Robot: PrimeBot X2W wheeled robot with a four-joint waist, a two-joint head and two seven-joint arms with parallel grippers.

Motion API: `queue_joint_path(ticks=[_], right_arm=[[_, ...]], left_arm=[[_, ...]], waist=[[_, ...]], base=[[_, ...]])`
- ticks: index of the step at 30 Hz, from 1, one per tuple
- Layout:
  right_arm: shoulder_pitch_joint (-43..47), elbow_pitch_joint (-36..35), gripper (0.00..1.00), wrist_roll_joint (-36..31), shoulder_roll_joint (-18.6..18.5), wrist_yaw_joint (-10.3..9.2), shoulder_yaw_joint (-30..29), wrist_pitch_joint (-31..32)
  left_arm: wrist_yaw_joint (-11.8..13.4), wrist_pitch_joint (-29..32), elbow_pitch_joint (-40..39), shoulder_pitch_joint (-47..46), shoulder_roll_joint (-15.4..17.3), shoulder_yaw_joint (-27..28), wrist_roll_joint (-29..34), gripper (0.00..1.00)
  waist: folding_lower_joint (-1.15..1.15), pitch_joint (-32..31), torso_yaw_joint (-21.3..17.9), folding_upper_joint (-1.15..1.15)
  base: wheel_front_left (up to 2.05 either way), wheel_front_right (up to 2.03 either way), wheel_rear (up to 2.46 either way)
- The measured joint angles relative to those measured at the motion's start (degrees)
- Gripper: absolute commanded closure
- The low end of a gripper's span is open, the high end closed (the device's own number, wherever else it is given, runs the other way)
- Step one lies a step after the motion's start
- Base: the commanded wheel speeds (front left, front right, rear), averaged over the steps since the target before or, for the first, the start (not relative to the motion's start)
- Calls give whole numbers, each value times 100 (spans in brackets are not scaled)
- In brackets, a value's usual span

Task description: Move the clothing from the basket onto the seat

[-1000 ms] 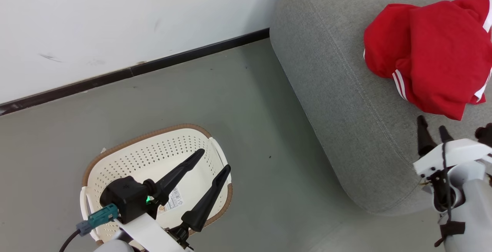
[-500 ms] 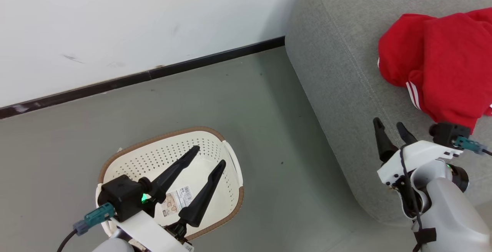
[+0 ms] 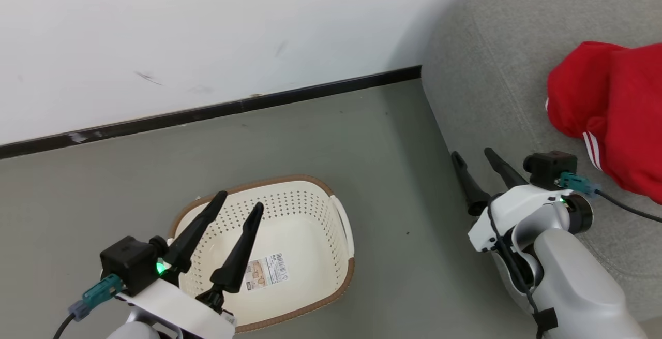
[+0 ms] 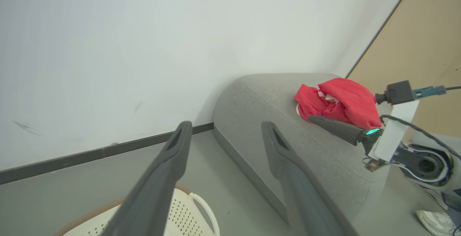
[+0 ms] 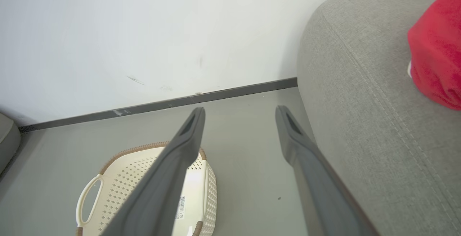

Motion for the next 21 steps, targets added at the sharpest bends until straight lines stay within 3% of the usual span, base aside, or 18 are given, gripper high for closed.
queue_joint_path(ticks=[11,21], right_arm=[[-43,-197,0,-144,-49,0,843,-143],[-31,-312,0,-218,-175,0,1125,-210]], left_arm=[[253,-94,343,273,-64,591,-48,0],[442,-101,747,454,-213,958,-90,0]], waist=[[0,-233,517,0],[0,-486,966,0]], base=[[0,0,0],[0,0,0]])
